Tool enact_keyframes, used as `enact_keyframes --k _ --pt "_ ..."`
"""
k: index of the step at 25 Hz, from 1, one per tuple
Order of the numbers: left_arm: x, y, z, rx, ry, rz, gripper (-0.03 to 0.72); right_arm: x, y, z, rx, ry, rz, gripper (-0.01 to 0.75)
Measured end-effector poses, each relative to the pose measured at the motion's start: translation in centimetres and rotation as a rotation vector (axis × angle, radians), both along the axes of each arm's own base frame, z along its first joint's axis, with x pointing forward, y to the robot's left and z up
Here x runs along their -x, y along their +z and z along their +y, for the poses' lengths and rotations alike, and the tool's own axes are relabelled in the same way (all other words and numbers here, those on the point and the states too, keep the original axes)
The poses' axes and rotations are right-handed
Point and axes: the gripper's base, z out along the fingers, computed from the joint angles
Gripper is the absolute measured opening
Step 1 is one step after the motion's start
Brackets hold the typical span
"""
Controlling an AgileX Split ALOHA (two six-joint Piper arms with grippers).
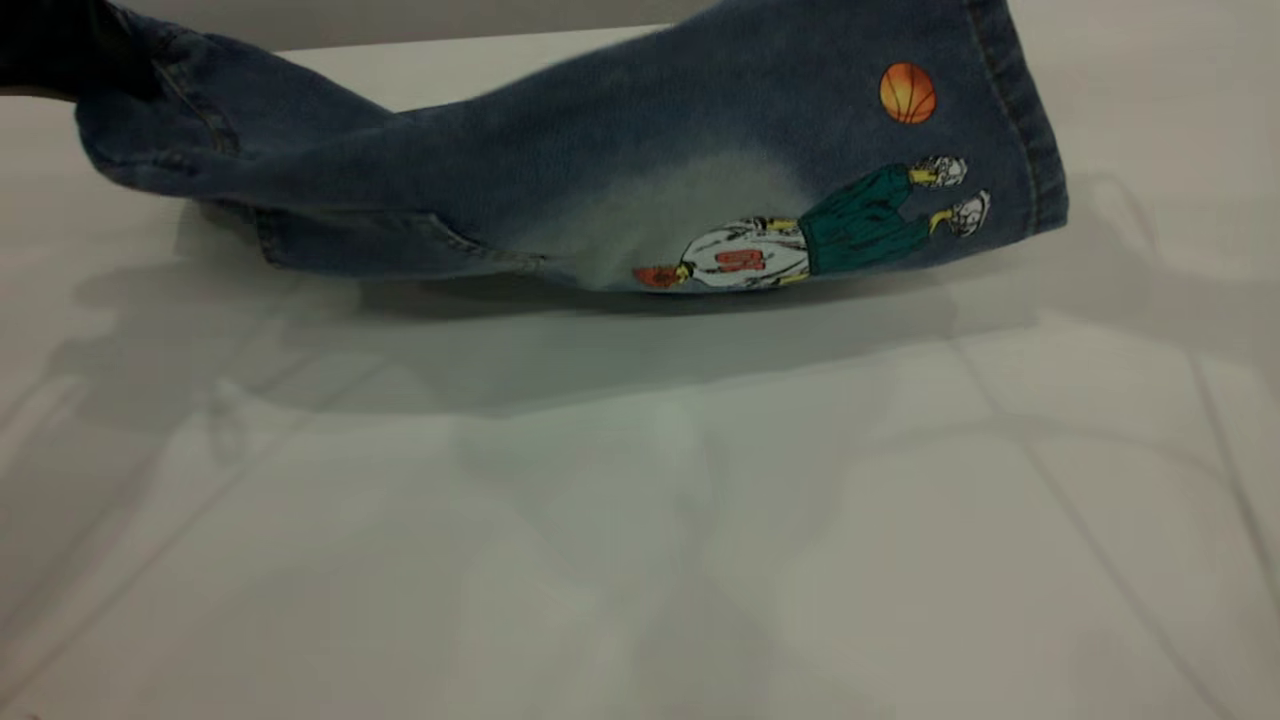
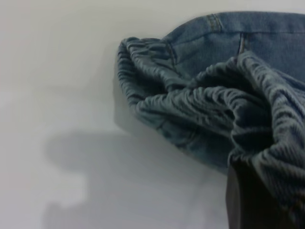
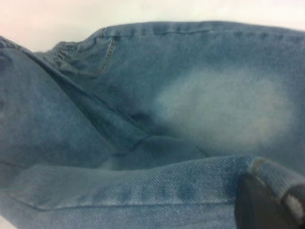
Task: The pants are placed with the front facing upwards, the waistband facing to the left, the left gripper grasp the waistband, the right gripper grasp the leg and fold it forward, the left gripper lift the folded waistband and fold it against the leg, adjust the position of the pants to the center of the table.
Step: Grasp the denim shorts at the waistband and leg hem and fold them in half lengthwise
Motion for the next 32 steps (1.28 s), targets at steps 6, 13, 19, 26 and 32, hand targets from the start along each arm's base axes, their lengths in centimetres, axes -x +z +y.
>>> enact_keyframes --k 6,13,19,26,32 --pt "-2.2 -0.9 -0.2 -0.002 -0.007 0.019 0.153 -1.9 -1.4 0.4 -0.022 0.027 0.025 0.015" --pt "-4.3 -2.1 -0.4 -0.003 -0.01 0.035 0.153 -4.8 -3.4 0.7 -0.033 0.033 0.04 0.015" --pt "-6.2 -2.6 -0.5 -0.002 -0.012 0.029 0.153 -7.4 -4.2 0.9 -0.041 0.038 0.012 0.015" --pt "-8.4 -2.4 -0.7 -0.003 -0.02 0.002 0.153 -9.5 -5.2 1.0 -0.025 0.039 -0.017 0.015" --pt "-9.9 -2.0 -0.9 0.002 -0.028 0.001 0.153 -10.4 -7.0 0.5 0.018 -0.014 -0.013 0.015"
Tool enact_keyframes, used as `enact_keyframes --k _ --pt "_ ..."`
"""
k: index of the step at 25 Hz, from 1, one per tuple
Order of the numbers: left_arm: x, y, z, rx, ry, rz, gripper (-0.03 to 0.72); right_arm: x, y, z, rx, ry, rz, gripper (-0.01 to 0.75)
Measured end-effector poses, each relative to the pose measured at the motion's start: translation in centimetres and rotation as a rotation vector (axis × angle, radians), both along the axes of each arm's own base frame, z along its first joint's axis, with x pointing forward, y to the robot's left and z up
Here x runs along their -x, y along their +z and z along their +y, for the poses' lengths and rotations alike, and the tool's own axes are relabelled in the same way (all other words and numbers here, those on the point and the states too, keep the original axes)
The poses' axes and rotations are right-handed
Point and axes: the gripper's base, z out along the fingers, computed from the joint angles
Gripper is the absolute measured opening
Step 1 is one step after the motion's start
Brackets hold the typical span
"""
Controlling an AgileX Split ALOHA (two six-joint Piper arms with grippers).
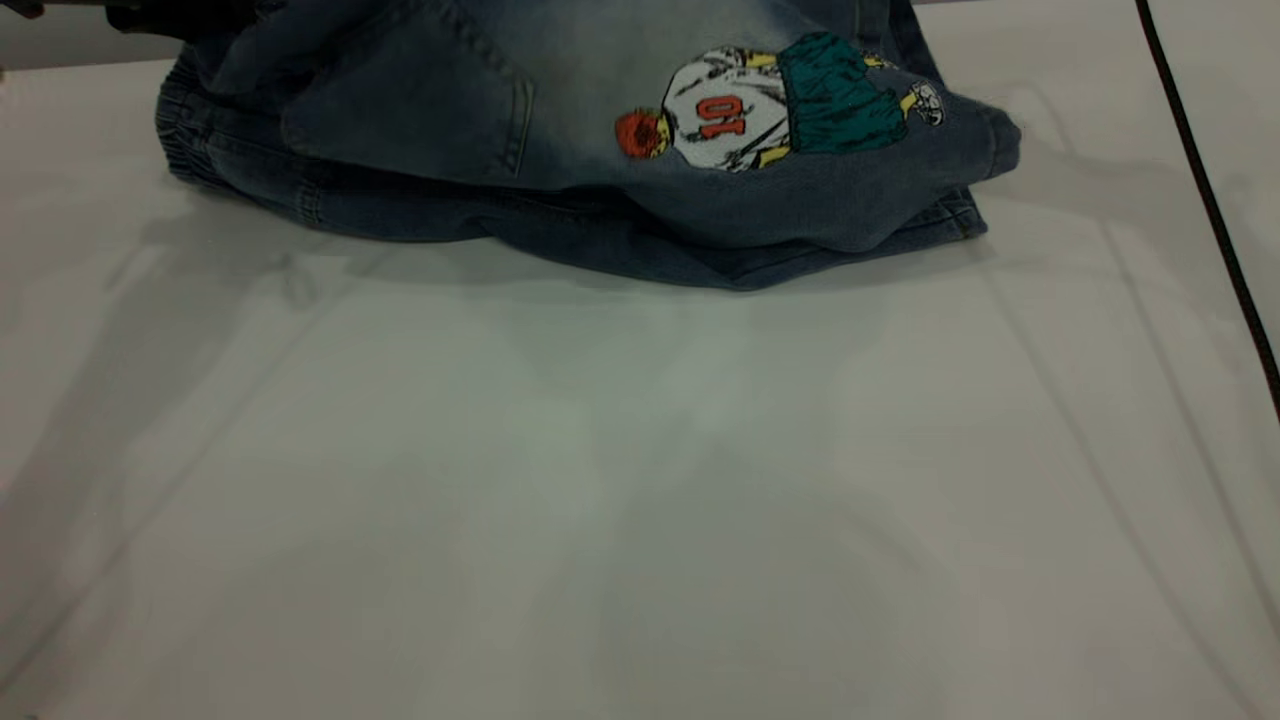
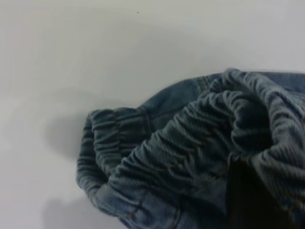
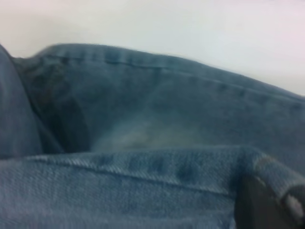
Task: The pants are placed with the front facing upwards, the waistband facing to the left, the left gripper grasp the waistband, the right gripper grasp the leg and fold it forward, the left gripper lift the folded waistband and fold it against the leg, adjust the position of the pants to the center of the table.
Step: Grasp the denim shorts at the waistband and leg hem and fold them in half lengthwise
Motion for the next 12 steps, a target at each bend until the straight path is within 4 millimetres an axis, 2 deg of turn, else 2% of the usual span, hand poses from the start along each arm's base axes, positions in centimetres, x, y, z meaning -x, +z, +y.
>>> enact_keyframes --k 6,12 --pt "-0.2 -1.1 0.0 -0.004 -0.002 0.02 0.153 -0.5 -0.8 -0.6 0.063 -0.056 -0.023 0.015" --pt "-0.4 -1.1 0.0 -0.004 0.0 0.008 0.153 -0.6 -1.6 -0.7 0.069 -0.063 -0.011 0.019"
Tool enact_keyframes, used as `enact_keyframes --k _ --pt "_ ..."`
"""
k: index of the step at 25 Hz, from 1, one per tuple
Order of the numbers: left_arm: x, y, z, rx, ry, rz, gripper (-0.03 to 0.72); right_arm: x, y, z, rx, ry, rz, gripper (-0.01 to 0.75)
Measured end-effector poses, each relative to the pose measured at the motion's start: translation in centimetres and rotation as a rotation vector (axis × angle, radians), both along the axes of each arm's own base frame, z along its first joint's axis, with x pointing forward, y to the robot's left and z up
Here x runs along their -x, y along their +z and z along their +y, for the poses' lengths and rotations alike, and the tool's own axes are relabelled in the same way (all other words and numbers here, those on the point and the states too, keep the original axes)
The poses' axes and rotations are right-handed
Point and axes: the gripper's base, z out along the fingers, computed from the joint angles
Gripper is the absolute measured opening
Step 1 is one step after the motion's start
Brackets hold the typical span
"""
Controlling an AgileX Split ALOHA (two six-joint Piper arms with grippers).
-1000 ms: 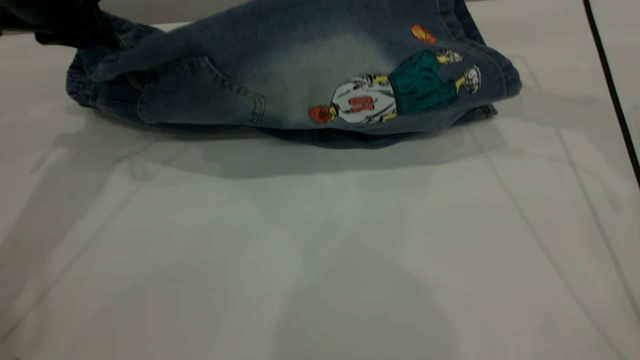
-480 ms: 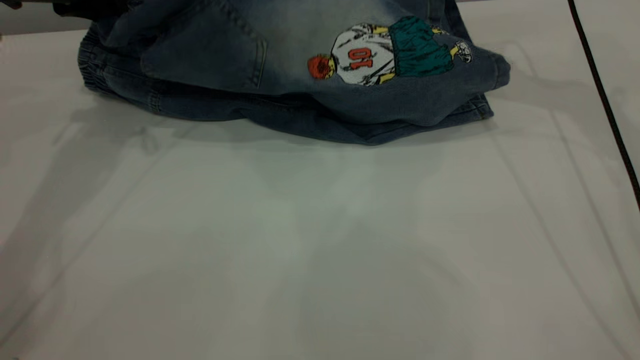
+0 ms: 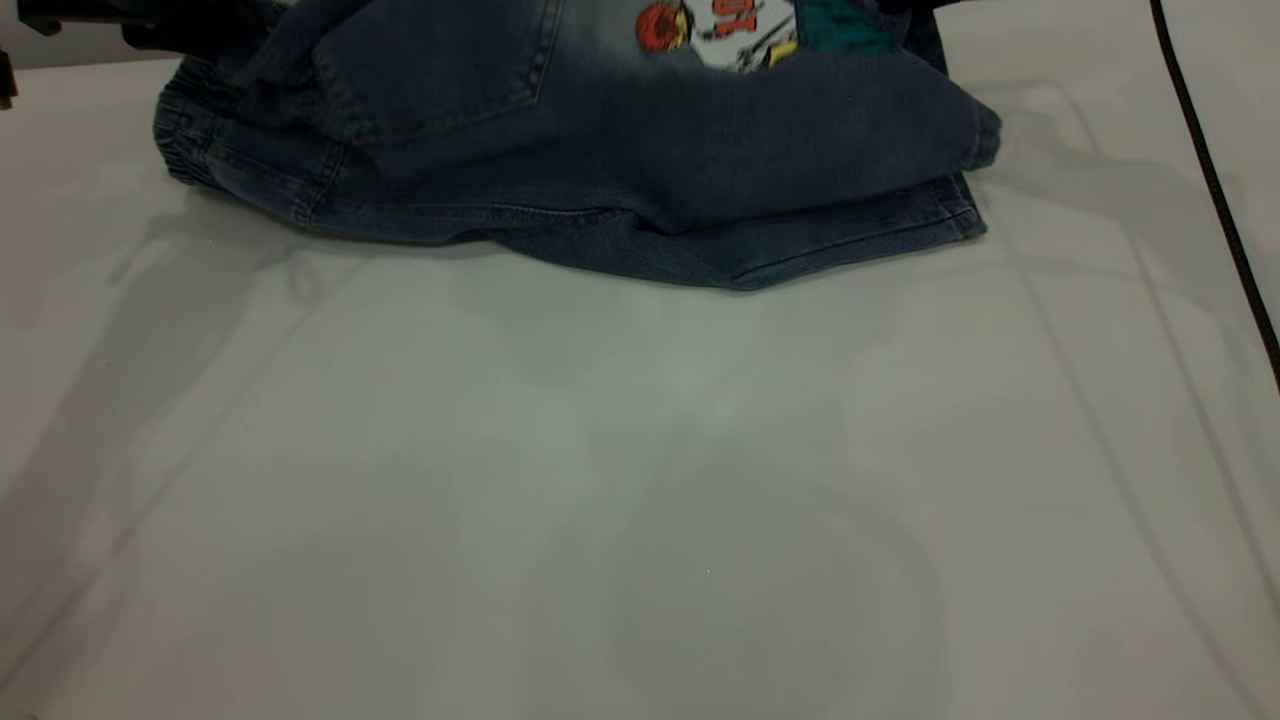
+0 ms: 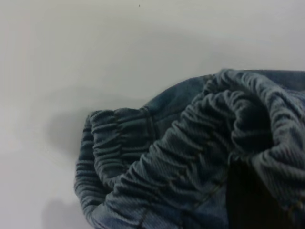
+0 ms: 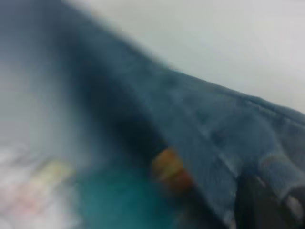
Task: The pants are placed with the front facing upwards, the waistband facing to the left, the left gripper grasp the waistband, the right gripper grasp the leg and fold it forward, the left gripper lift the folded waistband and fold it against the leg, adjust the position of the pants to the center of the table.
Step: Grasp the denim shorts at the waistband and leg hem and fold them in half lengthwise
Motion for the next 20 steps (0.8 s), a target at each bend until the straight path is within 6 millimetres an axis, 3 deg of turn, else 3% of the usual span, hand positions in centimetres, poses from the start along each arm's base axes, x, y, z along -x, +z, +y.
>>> enact_keyframes --k 5,14,17,20 --pt "0.2 -0.14 -0.03 0.001 -0.004 0.027 0.153 0.12 0.01 0.12 -0.013 0.01 0.011 0.076" --pt "0.51 -0.37 -0.07 0.004 -0.008 0.067 0.154 0.15 0.06 0.16 -0.031 -0.005 0.029 0.359" --pt "0.54 -0.39 -0.07 0.004 -0.008 0.071 0.207 0.28 0.08 0.29 -0.056 -0.009 0.054 0.41" --pt "0.55 -0.39 -0.07 0.004 -0.009 0.072 0.341 0.55 0.14 0.32 -0.115 -0.021 0.114 0.426"
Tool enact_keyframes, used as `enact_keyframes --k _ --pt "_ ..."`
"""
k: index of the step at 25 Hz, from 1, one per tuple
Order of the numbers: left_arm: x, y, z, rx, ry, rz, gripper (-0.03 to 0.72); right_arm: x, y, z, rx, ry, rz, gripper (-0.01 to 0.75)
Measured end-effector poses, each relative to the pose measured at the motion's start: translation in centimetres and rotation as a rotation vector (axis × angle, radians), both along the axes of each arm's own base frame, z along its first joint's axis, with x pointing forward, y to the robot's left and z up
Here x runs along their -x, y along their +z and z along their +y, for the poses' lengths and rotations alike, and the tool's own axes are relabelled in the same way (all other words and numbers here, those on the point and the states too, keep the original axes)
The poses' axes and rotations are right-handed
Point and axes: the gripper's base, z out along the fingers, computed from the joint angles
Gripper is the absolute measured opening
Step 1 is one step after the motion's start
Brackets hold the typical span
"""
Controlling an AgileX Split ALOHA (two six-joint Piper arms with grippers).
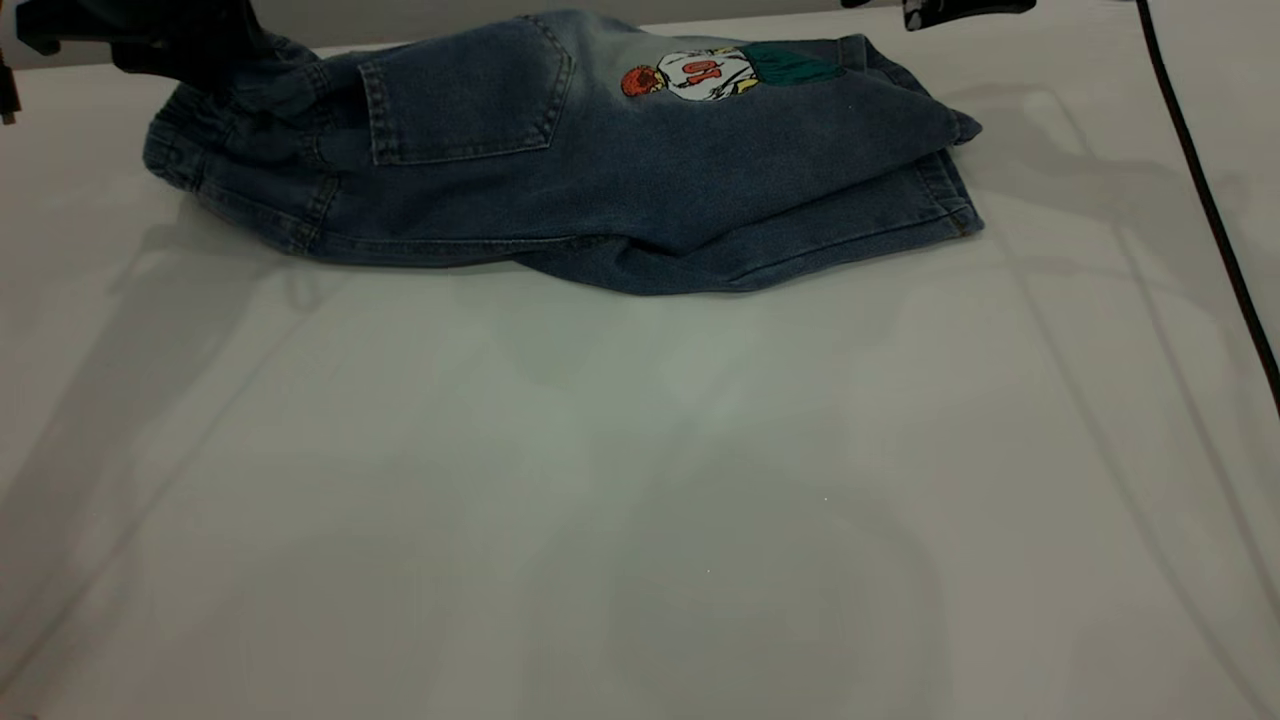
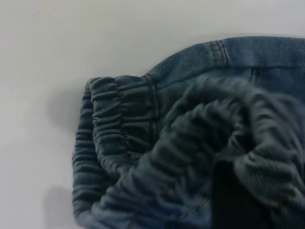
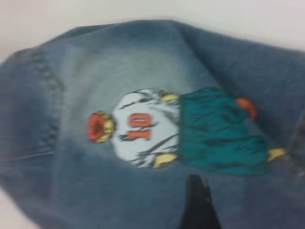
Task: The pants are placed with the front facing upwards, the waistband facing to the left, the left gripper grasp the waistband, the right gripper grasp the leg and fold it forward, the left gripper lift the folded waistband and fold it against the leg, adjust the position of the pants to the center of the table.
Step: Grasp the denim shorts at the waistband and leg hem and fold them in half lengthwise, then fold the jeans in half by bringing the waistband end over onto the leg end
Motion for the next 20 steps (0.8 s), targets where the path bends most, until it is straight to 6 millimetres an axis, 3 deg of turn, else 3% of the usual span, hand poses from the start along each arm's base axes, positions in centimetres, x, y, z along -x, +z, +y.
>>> enact_keyframes --k 3,7,14,20 --pt "0.0 0.0 0.0 -0.004 -0.003 0.0 0.468 0.3 0.1 -0.5 -0.058 -0.011 0.062 0.427" --pt "0.2 -0.1 0.0 -0.004 -0.008 0.025 0.56 0.6 0.2 -1.5 -0.12 -0.002 0.122 0.427" --pt "1.5 0.5 -0.1 -0.034 -0.089 0.148 0.577 1.8 0.9 -0.1 -0.217 0.117 0.202 0.428" --pt "2.5 1.3 1.3 -0.133 -0.144 0.232 0.578 3.0 0.9 3.1 -0.232 0.207 0.271 0.428"
